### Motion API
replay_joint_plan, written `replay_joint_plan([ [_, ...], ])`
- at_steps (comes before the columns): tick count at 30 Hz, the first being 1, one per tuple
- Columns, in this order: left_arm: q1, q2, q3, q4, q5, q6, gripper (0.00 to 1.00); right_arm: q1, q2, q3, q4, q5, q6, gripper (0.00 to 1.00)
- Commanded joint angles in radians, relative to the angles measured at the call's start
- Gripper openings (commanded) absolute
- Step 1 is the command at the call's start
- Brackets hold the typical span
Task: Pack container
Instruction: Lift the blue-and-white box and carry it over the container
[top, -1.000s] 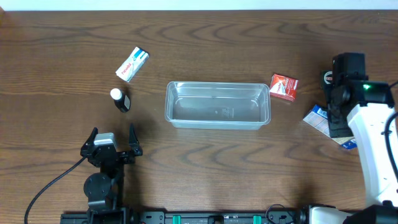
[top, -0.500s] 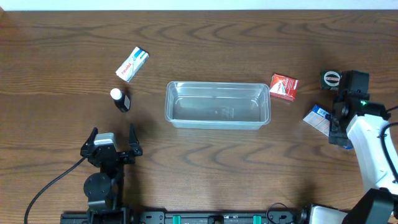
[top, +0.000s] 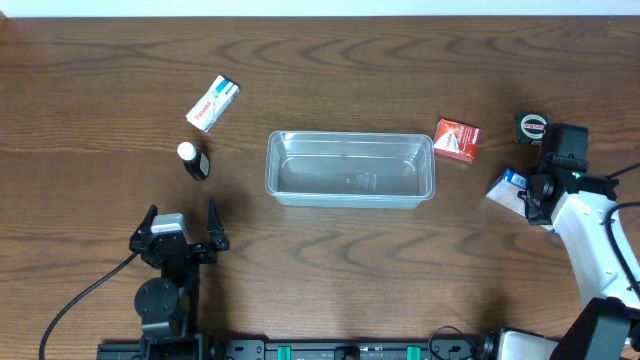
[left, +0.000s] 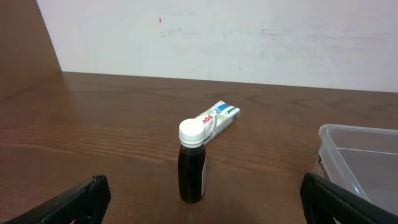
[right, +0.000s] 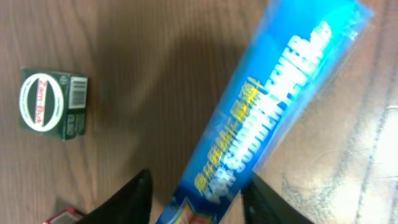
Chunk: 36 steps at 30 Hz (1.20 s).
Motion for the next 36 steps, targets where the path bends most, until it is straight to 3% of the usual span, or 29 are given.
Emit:
replay_joint_plan([
  [1, 0.005, -0.005, -0.016, -0.038, -0.008, 0.003, 0.98, -0.005, 0.008, -0.007, 0.021, -0.009, -0.173, 0.35],
  [6, 0.005, -0.005, -0.016, -0.038, -0.008, 0.003, 0.98, -0.005, 0.000, -0.006, 0.105, -0.113, -0.472, 0.02],
  [12, 0.005, -0.005, -0.016, -0.038, -0.008, 0.003, 0.98, -0.005, -0.066, -0.005, 0.194, -0.288, -0.728, 0.01],
  [17, 0.005, -0.005, -0.016, -0.038, -0.008, 0.003, 0.98, -0.005, -0.180, 0.023, 0.201, -0.426, -0.817, 0.01],
  [21, 0.005, -0.005, -0.016, -0.038, -0.008, 0.003, 0.98, -0.005, -0.293, 0.062, 0.227, -0.643, -0.892, 0.01],
  [27, 0.005, -0.005, -0.016, -0.038, -0.008, 0.003, 0.98, 0.015, -0.401, 0.067, 0.397, -0.987, -0.927, 0.01],
  [32, 0.005, -0.005, -0.016, -0.038, -0.008, 0.003, 0.98, 0.117, -0.405, 0.067, 0.500, -1.139, -1.195, 0.01],
  [36, 0.005, -0.005, -0.016, -0.038, -0.008, 0.003, 0.98, 0.241, -0.396, 0.066, 0.476, -1.140, -1.536, 0.01],
])
